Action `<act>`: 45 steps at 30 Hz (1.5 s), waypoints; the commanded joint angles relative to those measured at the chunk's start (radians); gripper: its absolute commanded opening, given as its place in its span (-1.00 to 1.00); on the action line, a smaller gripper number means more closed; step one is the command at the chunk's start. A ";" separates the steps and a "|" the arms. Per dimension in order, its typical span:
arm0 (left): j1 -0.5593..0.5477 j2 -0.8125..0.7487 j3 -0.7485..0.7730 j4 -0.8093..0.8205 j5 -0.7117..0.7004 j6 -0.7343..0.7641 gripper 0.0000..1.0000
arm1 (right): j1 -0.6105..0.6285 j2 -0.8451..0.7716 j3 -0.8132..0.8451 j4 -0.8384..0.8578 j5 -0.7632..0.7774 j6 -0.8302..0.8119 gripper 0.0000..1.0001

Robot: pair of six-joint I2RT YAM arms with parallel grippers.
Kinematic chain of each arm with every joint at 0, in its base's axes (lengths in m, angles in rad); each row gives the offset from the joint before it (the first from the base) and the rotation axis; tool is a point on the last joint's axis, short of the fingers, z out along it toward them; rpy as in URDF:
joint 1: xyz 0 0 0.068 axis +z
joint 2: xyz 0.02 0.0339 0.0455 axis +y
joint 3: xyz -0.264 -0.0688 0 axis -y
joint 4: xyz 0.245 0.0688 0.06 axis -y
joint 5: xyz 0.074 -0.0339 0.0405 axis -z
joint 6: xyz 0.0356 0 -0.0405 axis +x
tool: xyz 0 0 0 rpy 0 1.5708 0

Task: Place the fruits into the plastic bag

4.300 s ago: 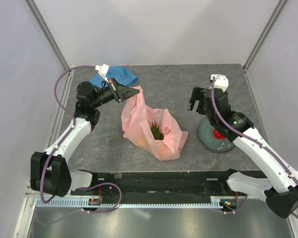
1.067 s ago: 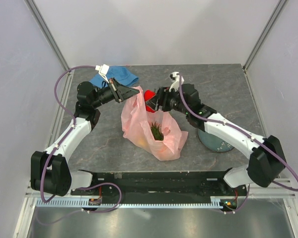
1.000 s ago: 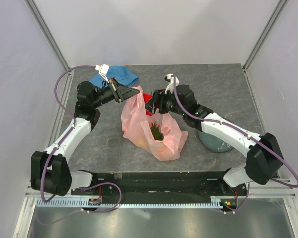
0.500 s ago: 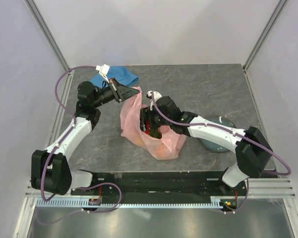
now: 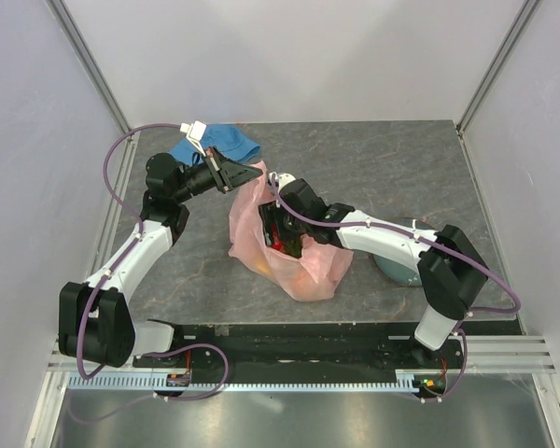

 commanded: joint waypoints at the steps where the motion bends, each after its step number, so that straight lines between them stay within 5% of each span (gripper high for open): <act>1: 0.009 0.001 0.021 0.047 0.008 -0.010 -0.97 | 0.002 -0.025 0.023 -0.018 0.041 -0.012 0.09; 6: 0.010 0.007 0.021 0.045 0.008 -0.007 -0.97 | 0.001 -0.088 -0.020 -0.001 0.055 -0.023 0.60; 14: 0.010 0.012 0.021 0.047 0.010 -0.008 -0.97 | 0.002 -0.235 -0.096 0.022 0.064 -0.009 0.94; 27: 0.010 0.012 0.009 0.064 0.008 -0.020 -0.97 | 0.007 -0.355 -0.057 -0.170 -0.002 -0.056 0.75; 45: 0.010 0.009 0.001 0.070 0.008 -0.026 -0.97 | 0.180 -0.231 0.149 -0.586 0.262 -0.287 0.57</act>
